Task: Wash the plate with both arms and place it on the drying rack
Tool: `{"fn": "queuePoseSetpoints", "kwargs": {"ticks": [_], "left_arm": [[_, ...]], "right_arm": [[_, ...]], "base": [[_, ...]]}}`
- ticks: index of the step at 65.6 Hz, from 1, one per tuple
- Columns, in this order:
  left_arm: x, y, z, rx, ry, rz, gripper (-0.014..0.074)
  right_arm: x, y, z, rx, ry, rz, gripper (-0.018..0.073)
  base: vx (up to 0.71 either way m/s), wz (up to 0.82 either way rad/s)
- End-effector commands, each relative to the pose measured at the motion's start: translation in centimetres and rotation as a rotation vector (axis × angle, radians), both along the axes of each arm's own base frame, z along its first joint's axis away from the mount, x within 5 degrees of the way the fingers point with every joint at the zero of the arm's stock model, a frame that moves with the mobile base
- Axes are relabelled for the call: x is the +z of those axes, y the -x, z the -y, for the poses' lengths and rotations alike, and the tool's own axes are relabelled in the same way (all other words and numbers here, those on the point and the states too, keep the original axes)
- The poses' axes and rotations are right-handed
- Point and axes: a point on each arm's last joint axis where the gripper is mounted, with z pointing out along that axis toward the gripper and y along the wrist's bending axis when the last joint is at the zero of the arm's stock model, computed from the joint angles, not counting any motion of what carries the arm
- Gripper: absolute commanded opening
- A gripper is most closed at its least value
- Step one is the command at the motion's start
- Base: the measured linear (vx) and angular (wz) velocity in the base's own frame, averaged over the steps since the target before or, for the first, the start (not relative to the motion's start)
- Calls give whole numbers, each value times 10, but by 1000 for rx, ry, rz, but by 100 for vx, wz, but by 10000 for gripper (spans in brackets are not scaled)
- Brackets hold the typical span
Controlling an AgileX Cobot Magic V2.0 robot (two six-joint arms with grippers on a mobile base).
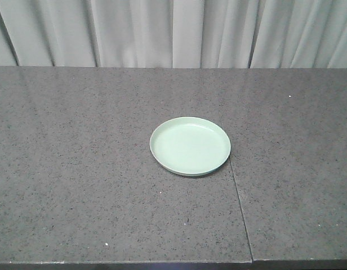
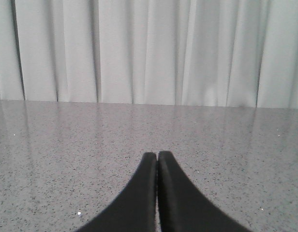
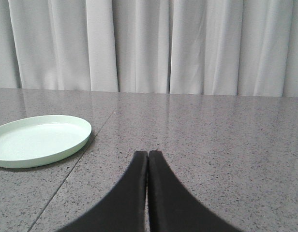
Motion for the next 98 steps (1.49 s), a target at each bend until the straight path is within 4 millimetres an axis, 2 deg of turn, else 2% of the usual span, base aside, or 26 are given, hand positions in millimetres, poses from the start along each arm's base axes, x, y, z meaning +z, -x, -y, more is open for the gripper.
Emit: {"fn": "queuePoseSetpoints", "kwargs": {"ticks": [1,41,51,68,79,87,98], "left_arm": [[17,4,0,2,10,115,-6],[17,4,0,2,10,115,-6],[17,4,0,2,10,115,-6],[17,4,0,2,10,115,-6],[17,4,0,2,10,115,-6],[17,4,0,2,10,115,-6],[17,4,0,2,10,115,-6]], "right_arm": [[6,1,0,0,-3,76,-4],[10,1,0,2,-20,115,-4],[39,5,1,5,-74,193,-1],[103,4,-1,10,-41,20,-1],[131,-9,-2,15,21,-124,17],[143,-21,-3,26,67,-251,90],[152,-46,-6,49,122,-435,279]], "base": [[0,0],[0,0],[0,0],[0,0],[0,0],[0,0],[0,0]]}}
